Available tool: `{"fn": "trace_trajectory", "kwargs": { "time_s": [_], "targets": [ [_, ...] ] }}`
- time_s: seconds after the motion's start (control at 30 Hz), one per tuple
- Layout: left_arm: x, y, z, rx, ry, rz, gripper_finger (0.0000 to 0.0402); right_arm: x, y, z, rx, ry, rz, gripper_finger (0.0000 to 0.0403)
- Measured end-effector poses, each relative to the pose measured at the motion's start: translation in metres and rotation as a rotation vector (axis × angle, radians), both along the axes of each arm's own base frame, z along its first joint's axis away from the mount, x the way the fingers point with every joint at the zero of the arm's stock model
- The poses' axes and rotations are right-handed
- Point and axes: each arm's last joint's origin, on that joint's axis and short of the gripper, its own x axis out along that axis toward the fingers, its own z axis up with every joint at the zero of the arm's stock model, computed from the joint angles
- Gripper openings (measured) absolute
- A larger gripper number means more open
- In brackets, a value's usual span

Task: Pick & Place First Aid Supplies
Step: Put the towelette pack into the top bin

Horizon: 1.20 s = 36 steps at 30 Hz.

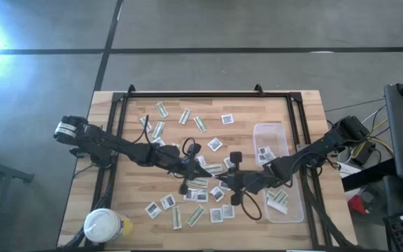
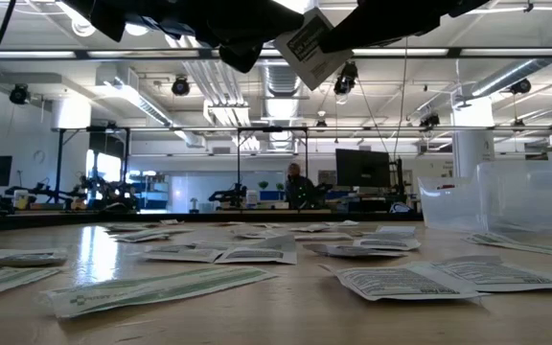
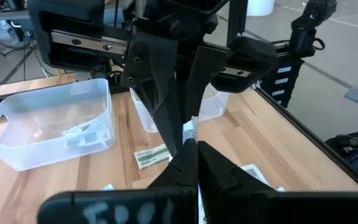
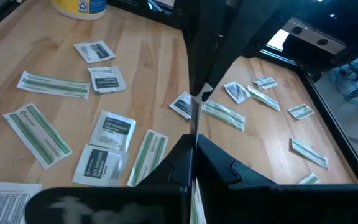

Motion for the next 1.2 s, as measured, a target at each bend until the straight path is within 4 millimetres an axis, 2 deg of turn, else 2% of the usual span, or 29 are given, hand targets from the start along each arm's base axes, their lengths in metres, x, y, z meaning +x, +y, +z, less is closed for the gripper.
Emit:
{"fn": "trace_trajectory", "kwargs": {
  "time_s": [0.33, 0.67, 0.8, 1.0, 1.2],
  "targets": [
    [0.000, 0.002, -0.002, 0.020, 0.014, 0.069, 0.0006, -0.005, -0.002, -0.007, 0.029, 0.075, -0.040, 0.0008],
    [-0.001, 0.003, -0.006, 0.038, 0.062, 0.091, 0.0087, -0.010, -0.005, -0.014, 0.048, 0.145, -0.082, 0.0008],
    [-0.002, 0.007, -0.009, 0.079, 0.088, 0.200, 0.0117, -0.015, -0.007, -0.019, 0.054, 0.208, -0.118, 0.0008],
    [-0.009, 0.017, -0.018, 0.220, 0.192, 0.492, 0.0143, -0.022, -0.011, -0.024, 0.054, 0.282, -0.172, 0.0008],
    [-0.017, 0.021, -0.024, 0.289, 0.295, 0.547, 0.0142, -0.028, -0.014, -0.020, 0.052, 0.300, -0.187, 0.0008]
  ]
}}
